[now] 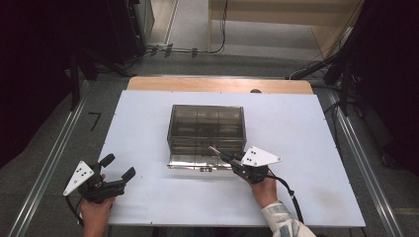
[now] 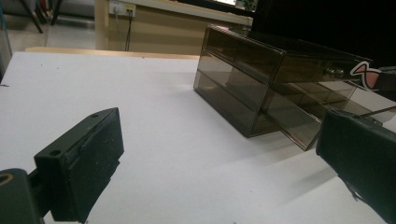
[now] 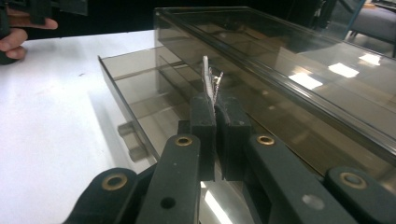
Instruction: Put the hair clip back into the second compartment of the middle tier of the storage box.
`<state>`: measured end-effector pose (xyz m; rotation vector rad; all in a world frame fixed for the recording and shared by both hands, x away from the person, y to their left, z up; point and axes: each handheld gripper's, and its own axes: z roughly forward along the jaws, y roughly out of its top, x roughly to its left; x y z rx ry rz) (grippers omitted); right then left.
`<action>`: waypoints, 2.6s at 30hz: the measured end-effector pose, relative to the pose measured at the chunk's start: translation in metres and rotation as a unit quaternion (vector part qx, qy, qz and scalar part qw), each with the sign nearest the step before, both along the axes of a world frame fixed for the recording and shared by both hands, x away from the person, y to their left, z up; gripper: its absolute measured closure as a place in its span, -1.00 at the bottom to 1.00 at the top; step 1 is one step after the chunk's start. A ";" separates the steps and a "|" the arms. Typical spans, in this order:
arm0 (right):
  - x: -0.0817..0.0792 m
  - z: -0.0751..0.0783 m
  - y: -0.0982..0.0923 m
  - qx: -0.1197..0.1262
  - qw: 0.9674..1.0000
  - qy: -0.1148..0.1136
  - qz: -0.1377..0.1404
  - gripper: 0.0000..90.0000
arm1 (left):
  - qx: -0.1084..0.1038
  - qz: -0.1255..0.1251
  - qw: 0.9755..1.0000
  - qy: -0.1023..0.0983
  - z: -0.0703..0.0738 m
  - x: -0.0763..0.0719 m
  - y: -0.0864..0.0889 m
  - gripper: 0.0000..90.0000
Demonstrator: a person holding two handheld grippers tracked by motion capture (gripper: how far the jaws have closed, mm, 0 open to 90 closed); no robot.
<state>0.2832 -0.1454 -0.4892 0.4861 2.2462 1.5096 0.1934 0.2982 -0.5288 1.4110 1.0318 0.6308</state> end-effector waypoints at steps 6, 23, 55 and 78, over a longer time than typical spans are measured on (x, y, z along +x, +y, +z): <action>0.001 -0.002 0.016 -0.018 1.000 0.004 0.011 0.87 | 0.000 0.000 1.000 0.000 0.000 0.000 0.000 -0.97; 0.004 -0.005 0.026 -0.046 0.999 0.014 0.009 0.82 | -0.001 0.000 1.000 0.001 0.000 0.000 0.000 -0.97; 0.005 0.001 -0.006 -0.016 1.000 0.022 -0.014 0.40 | -0.002 0.001 1.000 0.001 0.000 0.000 0.000 -0.97; 0.002 -0.003 -0.050 0.012 0.998 0.025 -0.050 0.33 | -0.001 0.002 1.000 0.001 0.000 0.000 0.000 -0.97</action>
